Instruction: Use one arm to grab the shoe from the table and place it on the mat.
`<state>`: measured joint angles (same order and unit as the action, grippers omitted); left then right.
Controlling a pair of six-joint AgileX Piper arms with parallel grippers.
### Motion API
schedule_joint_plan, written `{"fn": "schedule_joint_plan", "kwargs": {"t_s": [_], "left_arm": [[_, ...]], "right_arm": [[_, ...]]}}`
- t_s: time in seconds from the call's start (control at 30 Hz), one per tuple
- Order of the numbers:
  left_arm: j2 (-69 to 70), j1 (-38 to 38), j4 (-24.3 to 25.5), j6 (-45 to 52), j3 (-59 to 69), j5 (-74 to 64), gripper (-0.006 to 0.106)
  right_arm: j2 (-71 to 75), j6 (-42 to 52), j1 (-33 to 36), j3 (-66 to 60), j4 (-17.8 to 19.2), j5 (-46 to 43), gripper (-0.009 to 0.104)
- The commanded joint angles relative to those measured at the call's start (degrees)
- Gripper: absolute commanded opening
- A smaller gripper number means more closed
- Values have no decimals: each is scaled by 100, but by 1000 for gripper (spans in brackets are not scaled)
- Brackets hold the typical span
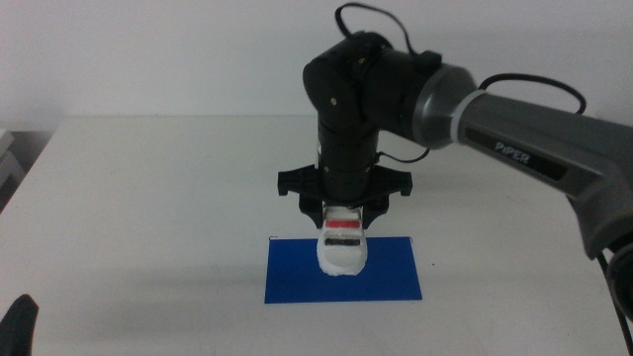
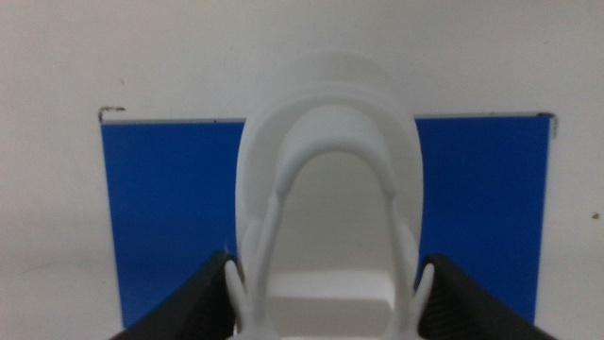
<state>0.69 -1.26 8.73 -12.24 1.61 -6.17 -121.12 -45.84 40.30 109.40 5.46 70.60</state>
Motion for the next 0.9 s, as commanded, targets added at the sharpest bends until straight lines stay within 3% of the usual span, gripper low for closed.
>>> {"fn": "schedule_joint_plan", "kwargs": {"t_s": [0.0, 0.6, 0.7, 0.87], "left_arm": [[83, -19, 0, -36, 50, 434, 92], [83, -19, 0, -36, 50, 434, 92], [83, -19, 0, -36, 50, 434, 92], [83, -19, 0, -36, 50, 434, 92]], "right_arm": [[267, 58, 15, 117, 156, 315, -4], [204, -129, 9, 128, 353, 292, -4], [204, -893, 9, 128, 339, 316, -4], [204, -3270, 9, 128, 460, 316, -4]]}}
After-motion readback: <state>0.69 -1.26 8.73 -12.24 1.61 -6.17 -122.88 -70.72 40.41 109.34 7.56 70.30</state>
